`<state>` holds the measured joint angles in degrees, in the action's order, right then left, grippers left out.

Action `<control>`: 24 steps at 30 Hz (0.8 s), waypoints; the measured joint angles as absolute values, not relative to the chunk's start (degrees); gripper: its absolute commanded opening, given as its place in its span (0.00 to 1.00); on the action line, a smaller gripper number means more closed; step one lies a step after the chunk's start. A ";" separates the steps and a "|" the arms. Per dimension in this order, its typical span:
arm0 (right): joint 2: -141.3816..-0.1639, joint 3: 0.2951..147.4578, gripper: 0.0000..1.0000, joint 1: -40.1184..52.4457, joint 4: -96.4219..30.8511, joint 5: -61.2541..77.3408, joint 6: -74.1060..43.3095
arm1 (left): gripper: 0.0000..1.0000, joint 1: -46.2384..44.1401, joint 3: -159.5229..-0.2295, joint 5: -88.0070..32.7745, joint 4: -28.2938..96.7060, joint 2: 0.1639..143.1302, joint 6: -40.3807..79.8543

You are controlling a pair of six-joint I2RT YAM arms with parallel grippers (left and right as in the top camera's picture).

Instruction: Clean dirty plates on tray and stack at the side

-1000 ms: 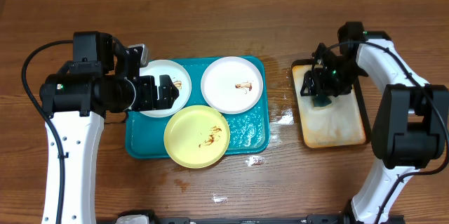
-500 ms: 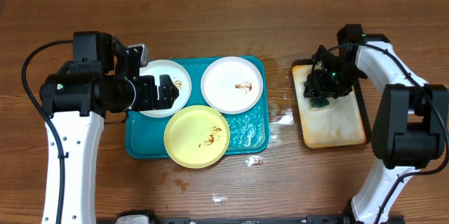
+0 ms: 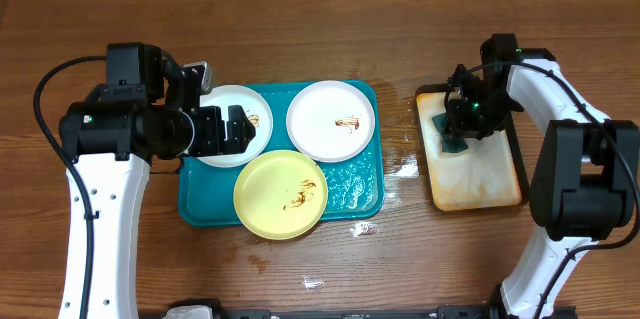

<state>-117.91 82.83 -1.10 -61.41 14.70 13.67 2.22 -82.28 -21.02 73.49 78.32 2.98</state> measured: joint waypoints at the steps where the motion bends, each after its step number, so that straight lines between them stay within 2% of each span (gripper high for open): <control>1: -117.91 82.83 0.13 -1.08 -61.34 14.70 13.45 | 1.00 2.22 -82.28 -21.02 73.47 78.37 2.98; 2: -117.91 82.83 0.06 -1.08 -61.19 14.68 13.30 | 1.00 2.22 -82.28 -21.04 73.47 78.41 2.98; 3: -117.91 82.83 0.04 -1.10 -61.08 14.59 13.30 | 1.00 2.22 -82.28 -21.02 73.47 78.41 2.98; 10: -117.91 82.83 0.04 -1.10 -60.60 14.15 11.33 | 1.00 2.22 -82.28 -21.02 73.47 78.46 2.98; 11: -117.91 82.83 0.04 -1.08 -60.62 14.06 11.00 | 0.96 2.22 -82.28 -21.02 73.47 78.46 2.98; 13: -117.91 82.85 0.04 -1.08 -60.49 13.52 9.87 | 0.77 2.24 -82.28 -21.06 73.45 78.46 3.09; 14: -117.91 82.91 0.04 -1.08 -60.53 13.28 9.32 | 0.65 2.22 -82.28 -21.12 73.32 78.46 3.03; 15: -117.91 83.13 0.04 -1.08 -60.93 13.06 8.86 | 0.49 2.22 -82.28 -21.17 73.19 78.46 3.11; 16: -117.91 83.55 0.04 -1.10 -61.49 12.84 8.38 | 0.23 2.22 -82.28 -21.26 73.06 78.46 2.79; 17: -117.91 84.62 0.04 -1.10 -62.85 12.45 7.70 | 0.04 2.22 -82.28 -21.30 72.82 78.46 2.79; 24: -117.78 95.77 0.04 -1.10 -70.04 11.57 5.08 | 0.04 2.22 -82.28 -21.41 71.55 78.46 2.66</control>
